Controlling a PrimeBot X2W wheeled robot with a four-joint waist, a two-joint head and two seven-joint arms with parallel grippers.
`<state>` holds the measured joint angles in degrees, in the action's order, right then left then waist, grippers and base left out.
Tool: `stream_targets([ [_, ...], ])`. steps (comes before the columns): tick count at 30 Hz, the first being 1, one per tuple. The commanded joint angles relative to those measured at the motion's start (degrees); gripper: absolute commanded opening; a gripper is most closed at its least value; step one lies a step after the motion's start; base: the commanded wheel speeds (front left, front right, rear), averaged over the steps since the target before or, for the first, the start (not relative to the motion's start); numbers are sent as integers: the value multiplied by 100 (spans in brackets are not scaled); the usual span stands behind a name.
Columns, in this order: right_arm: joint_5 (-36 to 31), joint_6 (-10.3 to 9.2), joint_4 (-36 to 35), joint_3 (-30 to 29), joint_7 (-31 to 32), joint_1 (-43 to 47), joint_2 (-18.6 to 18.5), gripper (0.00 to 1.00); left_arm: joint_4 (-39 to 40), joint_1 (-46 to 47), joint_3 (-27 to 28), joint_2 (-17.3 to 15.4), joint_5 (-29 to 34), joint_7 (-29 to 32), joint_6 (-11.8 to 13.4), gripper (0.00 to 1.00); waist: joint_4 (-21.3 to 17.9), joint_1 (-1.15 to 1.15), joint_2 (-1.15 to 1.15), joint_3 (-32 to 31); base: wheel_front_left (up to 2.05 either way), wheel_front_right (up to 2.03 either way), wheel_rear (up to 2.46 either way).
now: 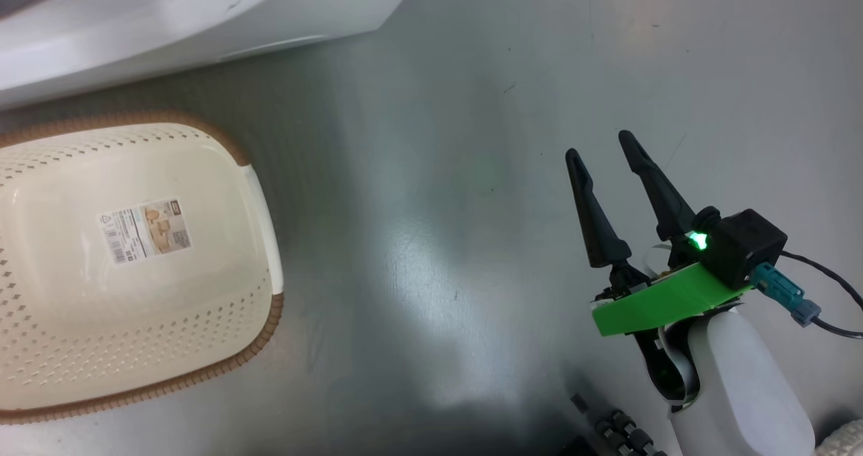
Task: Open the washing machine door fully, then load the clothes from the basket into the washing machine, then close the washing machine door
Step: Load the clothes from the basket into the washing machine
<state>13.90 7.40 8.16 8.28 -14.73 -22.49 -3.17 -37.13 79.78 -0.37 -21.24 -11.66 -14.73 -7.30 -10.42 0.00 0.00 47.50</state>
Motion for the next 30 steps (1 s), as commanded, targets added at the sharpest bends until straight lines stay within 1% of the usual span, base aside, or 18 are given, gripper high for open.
stream_targets([
  [1, 48, 9, -105, 99, -27, 172, 29, 100, -20, -172, 82, -240, 30, -26, 5, 0, 4, 0, 0, -10, 0, 0, 0],
  [5, 48, 9, -76, 115, -27, 175, 29, 100, -572, -91, 149, -143, -140, -26, 0, 0, 20, 0, 0, -47, 0, 0, 0],
  [6, 51, 9, -67, 116, -27, 172, 29, 100, -682, -54, 128, -149, -128, -26, -1, 7, 23, 0, 0, -57, 0, 0, 0],
  [7, 54, 9, -58, 116, -27, 166, 29, 100, -829, -24, 134, -133, -158, -26, -2, 47, 27, 0, 0, -69, 0, 0, 0],
  [8, 56, 9, -49, 113, -27, 160, 29, 100, -969, 8, 124, -123, -166, -26, 2, 100, 31, 0, 0, -82, 0, 0, 0],
  [14, 66, 9, -23, 80, -27, 146, 29, 100, -1637, 126, 56, -12, -203, 8, 42, 100, 62, 0, 0, -203, 0, 0, 0],
  [19, 71, 9, -13, 57, -27, 127, 29, 100, -1973, 79, 2, 73, -241, 2, 48, 100, 102, 0, 0, -324, 0, 0, 0],
  [26, 72, 9, 38, 61, -27, 117, 29, 100, -2113, -77, -66, 114, -273, -17, 35, 100, 163, 0, 0, -581, 0, 0, 0],
  [30, 84, 9, 94, 39, -27, 127, 29, 100, -2141, -245, -76, 213, -341, -22, 26, 100, 204, 0, 0, -794, 0, 0, 0],
])
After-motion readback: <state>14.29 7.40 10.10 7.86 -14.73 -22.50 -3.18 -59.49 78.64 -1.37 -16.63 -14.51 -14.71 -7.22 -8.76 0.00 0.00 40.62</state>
